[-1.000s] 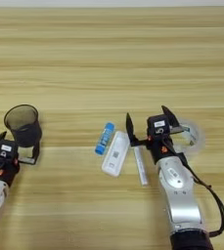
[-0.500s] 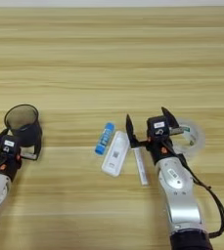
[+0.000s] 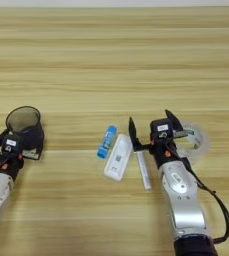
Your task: Move the objects on the table
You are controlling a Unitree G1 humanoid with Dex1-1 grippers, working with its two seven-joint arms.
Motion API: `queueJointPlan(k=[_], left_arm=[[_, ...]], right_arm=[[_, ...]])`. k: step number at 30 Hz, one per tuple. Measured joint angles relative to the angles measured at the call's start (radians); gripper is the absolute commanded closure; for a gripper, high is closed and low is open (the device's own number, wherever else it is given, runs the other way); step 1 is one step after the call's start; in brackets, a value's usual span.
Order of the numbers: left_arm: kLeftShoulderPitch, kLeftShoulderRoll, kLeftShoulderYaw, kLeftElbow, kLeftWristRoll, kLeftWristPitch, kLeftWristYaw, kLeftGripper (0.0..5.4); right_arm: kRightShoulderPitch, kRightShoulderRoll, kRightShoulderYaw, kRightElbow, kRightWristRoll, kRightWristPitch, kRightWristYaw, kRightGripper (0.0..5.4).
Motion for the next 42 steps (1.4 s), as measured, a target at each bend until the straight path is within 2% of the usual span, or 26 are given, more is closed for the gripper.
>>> queueJointPlan(k=[27,31,33,42], left_arm=[[-0.099,-0.001,0.002,0.133,0.003,-0.041,0.019,0.00],[-0.100,-0.001,0.010,0.145,-0.001,-0.056,0.019,0.56],[-0.100,-0.001,0.015,0.153,-0.006,-0.073,0.019,0.66],[-0.089,-0.007,0.010,0.143,-0.005,-0.078,0.012,0.71]], right_arm=[[0.000,0.000,0.000,0.002,-0.002,-0.001,0.000,0.03],[0.000,0.000,0.000,0.002,-0.002,-0.001,0.000,0.00],[0.000,0.000,0.000,0.002,-0.002,-0.001,0.000,0.00],[0.000,0.000,0.000,0.002,-0.003,-0.001,0.000,0.00]])
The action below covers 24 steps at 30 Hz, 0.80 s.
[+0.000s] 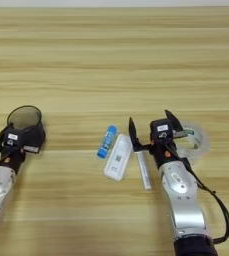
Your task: Move the objects on the table
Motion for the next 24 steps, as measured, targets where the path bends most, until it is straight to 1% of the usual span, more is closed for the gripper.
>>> queueJointPlan(k=[6,9,11,12,13,19,21,24], left_arm=[[0.020,-0.015,-0.011,-0.020,0.001,-0.004,-0.005,0.71],[0.049,-0.022,-0.025,-0.064,0.004,-0.003,-0.012,0.71],[0.084,-0.038,-0.051,-0.106,0.015,-0.002,-0.016,0.71],[0.090,-0.041,-0.055,-0.111,0.018,-0.002,-0.017,0.71],[0.113,-0.058,-0.079,-0.134,0.030,0.001,-0.025,0.71],[0.159,-0.109,-0.149,-0.189,0.049,0.013,-0.050,0.73],[0.168,-0.115,-0.166,-0.205,0.055,0.023,-0.057,0.73],[0.177,-0.114,-0.175,-0.220,0.057,0.033,-0.060,0.73]], right_arm=[[0.000,0.000,0.000,0.000,0.000,0.000,0.000,0.00],[0.000,0.001,0.001,-0.001,0.000,0.000,0.000,0.00],[0.001,0.002,0.002,-0.001,-0.001,0.000,0.000,0.00],[0.001,0.002,0.002,-0.001,-0.001,0.000,0.000,0.00],[0.001,0.002,0.002,-0.001,-0.001,0.000,0.000,0.00],[0.001,0.002,0.002,-0.001,-0.001,0.000,0.000,0.00],[0.001,0.003,0.002,-0.001,-0.001,0.000,0.000,0.00],[0.001,0.004,0.002,-0.001,-0.001,0.000,-0.001,0.00]])
